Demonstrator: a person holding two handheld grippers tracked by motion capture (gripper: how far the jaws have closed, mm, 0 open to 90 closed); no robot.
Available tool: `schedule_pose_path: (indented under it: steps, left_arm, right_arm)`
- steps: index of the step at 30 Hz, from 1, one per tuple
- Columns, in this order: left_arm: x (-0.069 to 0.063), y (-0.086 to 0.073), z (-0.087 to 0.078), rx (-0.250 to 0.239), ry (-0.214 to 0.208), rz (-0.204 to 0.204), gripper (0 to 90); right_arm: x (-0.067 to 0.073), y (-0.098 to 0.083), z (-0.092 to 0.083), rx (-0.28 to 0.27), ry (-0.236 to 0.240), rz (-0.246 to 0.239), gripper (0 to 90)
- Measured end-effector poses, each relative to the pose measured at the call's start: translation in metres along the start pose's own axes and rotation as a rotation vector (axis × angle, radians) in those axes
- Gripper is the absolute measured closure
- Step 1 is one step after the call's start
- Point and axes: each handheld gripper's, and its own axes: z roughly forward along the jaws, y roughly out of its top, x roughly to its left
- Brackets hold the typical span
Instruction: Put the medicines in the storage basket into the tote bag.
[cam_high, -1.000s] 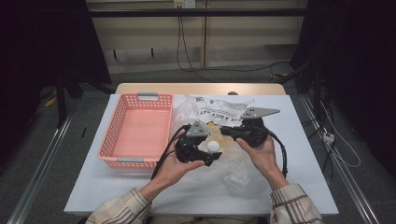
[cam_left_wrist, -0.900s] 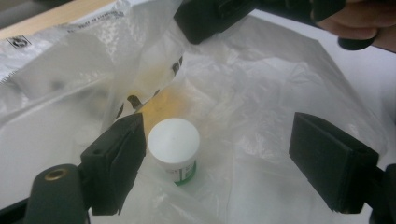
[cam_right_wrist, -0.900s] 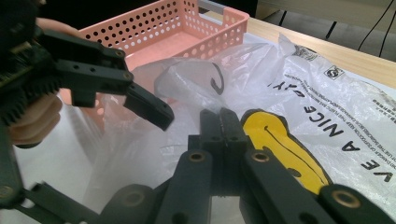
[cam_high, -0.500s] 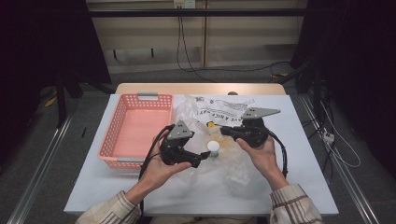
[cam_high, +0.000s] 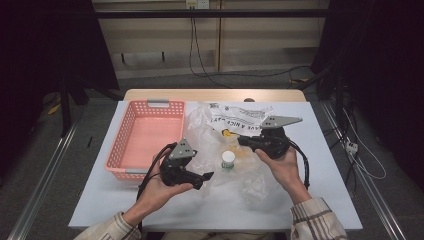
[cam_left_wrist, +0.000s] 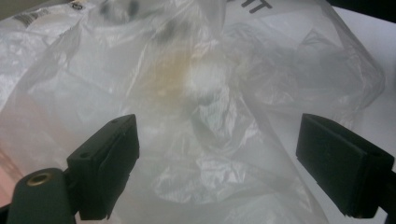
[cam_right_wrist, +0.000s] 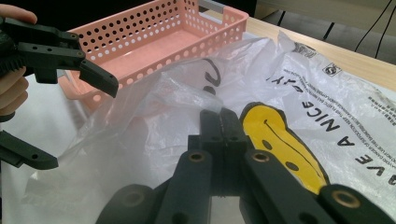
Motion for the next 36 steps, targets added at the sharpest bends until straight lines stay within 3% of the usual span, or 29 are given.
schedule_pose_path:
  steps: [7, 15, 20, 22, 25, 36]
  left_arm:
    - [-0.003, -0.02, -0.005, 0.001, -0.007, -0.003, 13.0]
    - [-0.007, -0.035, -0.018, -0.032, -0.002, -0.001, 13.1]
    - [-0.009, -0.041, -0.023, -0.013, 0.012, -0.003, 13.5]
    - [-0.012, -0.044, -0.025, -0.005, 0.023, 0.01, 14.7]
    - [-0.013, -0.048, -0.027, -0.007, 0.031, 0.012, 14.7]
    - [-0.024, -0.055, -0.026, 0.01, 0.009, 0.011, 14.5]
  right_arm:
    - [0.003, -0.006, 0.002, 0.026, 0.004, -0.002, 90.0]
    - [0.006, -0.028, 0.003, 0.095, -0.005, 0.004, 90.0]
    - [0.009, -0.036, 0.005, 0.113, -0.005, -0.003, 89.1]
    - [0.01, -0.037, 0.001, 0.107, -0.022, 0.001, 71.5]
    - [0.012, -0.039, -0.009, 0.085, -0.046, 0.014, 59.4]
    - [0.015, -0.062, -0.044, 0.059, -0.138, 0.043, 26.4]
